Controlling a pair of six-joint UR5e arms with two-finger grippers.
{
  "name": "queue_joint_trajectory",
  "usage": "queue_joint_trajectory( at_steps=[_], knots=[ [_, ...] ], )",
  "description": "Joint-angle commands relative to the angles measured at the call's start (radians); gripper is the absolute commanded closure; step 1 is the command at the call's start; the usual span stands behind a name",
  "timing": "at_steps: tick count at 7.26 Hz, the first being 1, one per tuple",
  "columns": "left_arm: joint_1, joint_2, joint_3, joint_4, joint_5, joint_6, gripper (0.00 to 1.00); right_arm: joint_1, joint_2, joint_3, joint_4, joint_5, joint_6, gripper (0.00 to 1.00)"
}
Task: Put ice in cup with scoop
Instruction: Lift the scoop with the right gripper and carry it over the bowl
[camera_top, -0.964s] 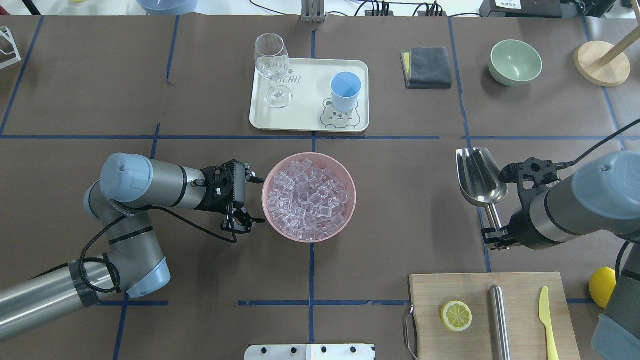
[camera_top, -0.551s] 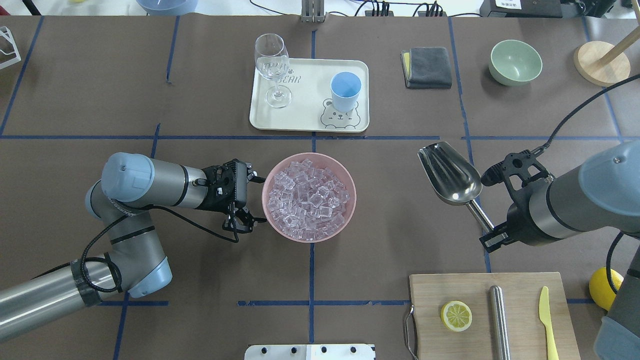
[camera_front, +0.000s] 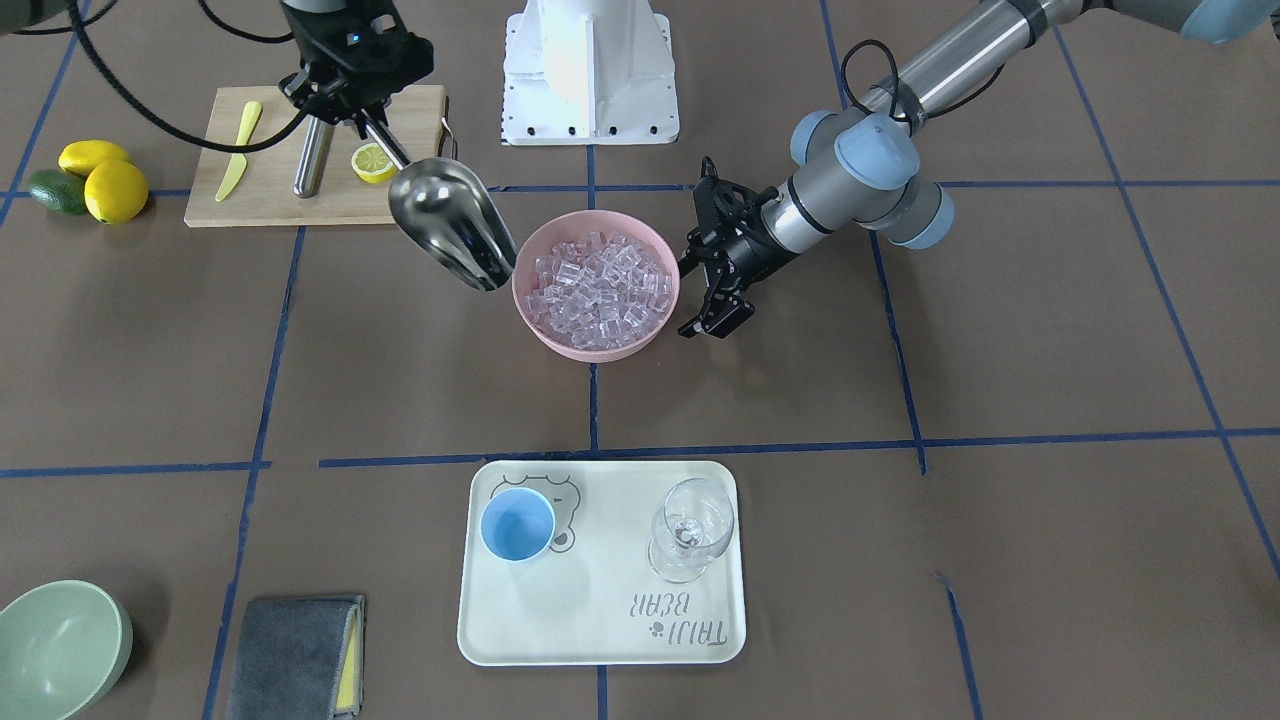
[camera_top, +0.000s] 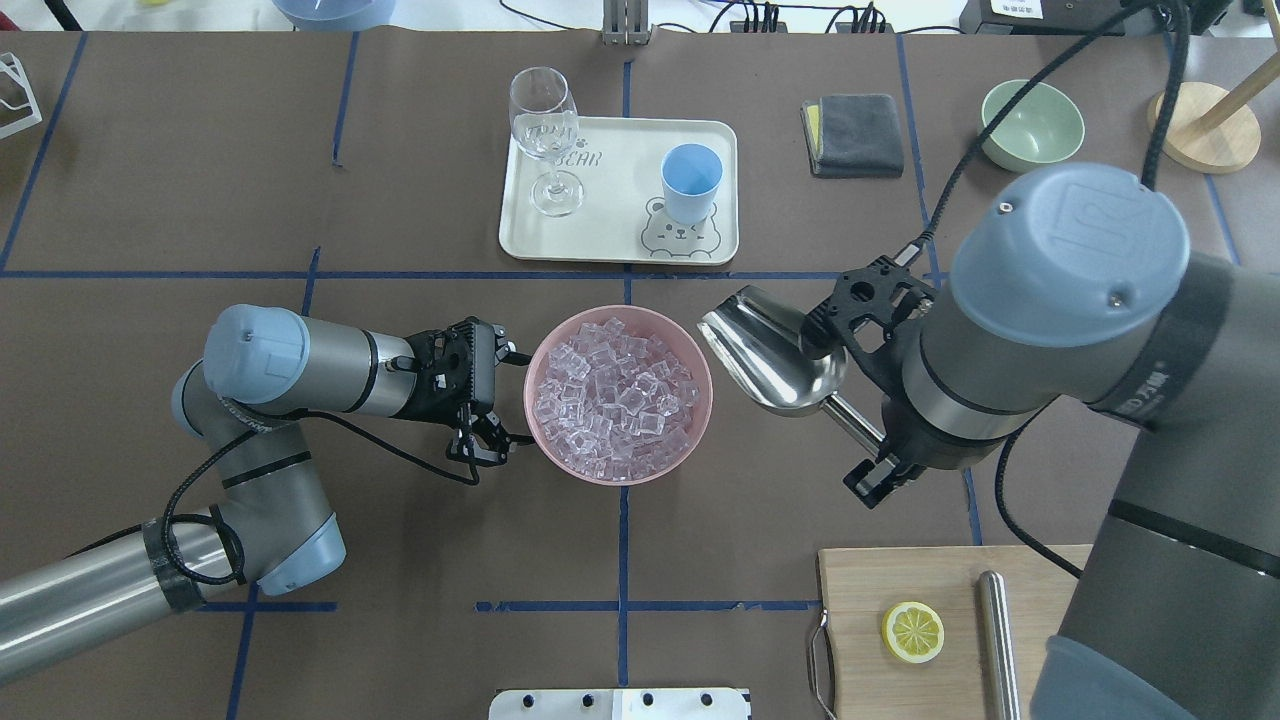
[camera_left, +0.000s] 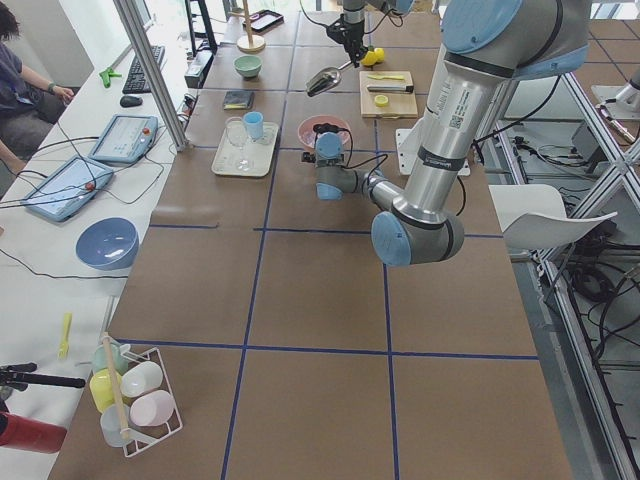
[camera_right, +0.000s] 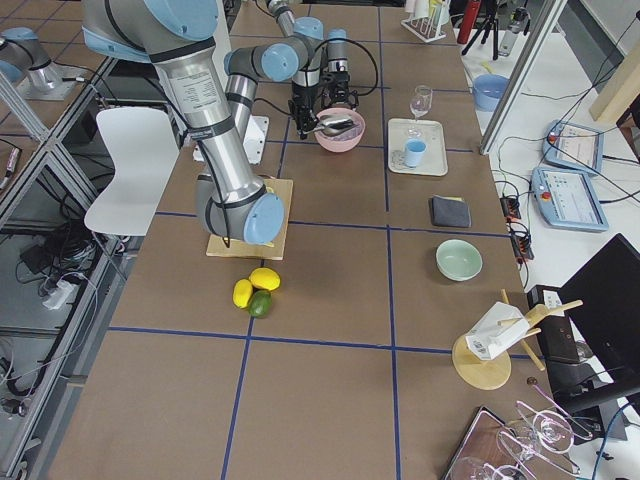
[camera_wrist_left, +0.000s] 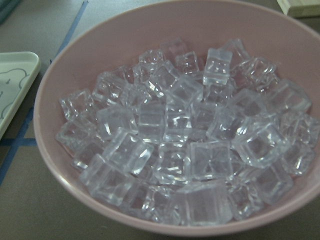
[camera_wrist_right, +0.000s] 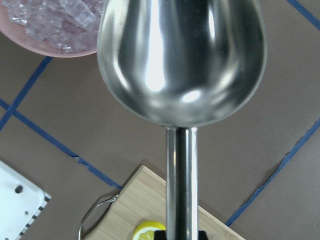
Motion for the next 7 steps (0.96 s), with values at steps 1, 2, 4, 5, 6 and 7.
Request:
queue_joint_trajectory(
  at_steps=[1,2,4,5,6,7],
  knots=[
    [0.000,0.001,0.002,-0.006,0.000,-0.010,0.00,-0.023,0.126,-0.087,-0.118,-0.001,-0.078,1.00],
    [0.000,0.001,0.002,-0.006,0.000,-0.013,0.00,-0.023,0.249,-0.193,-0.249,-0.003,-0.156,1.00],
    [0.000,0.001,0.002,-0.006,0.000,-0.013,0.00,-0.028,0.342,-0.287,-0.365,-0.004,-0.232,1.00],
    [0.000,0.003,0.003,-0.006,0.000,-0.013,0.00,-0.034,0.347,-0.296,-0.391,-0.004,-0.247,1.00],
    [0.000,0.003,0.003,-0.006,0.003,-0.013,0.00,-0.035,0.361,-0.298,-0.447,-0.020,-0.304,1.00],
    [0.000,0.003,0.003,-0.006,0.003,-0.013,0.00,-0.043,0.376,-0.298,-0.491,-0.033,-0.309,1.00]
  ],
)
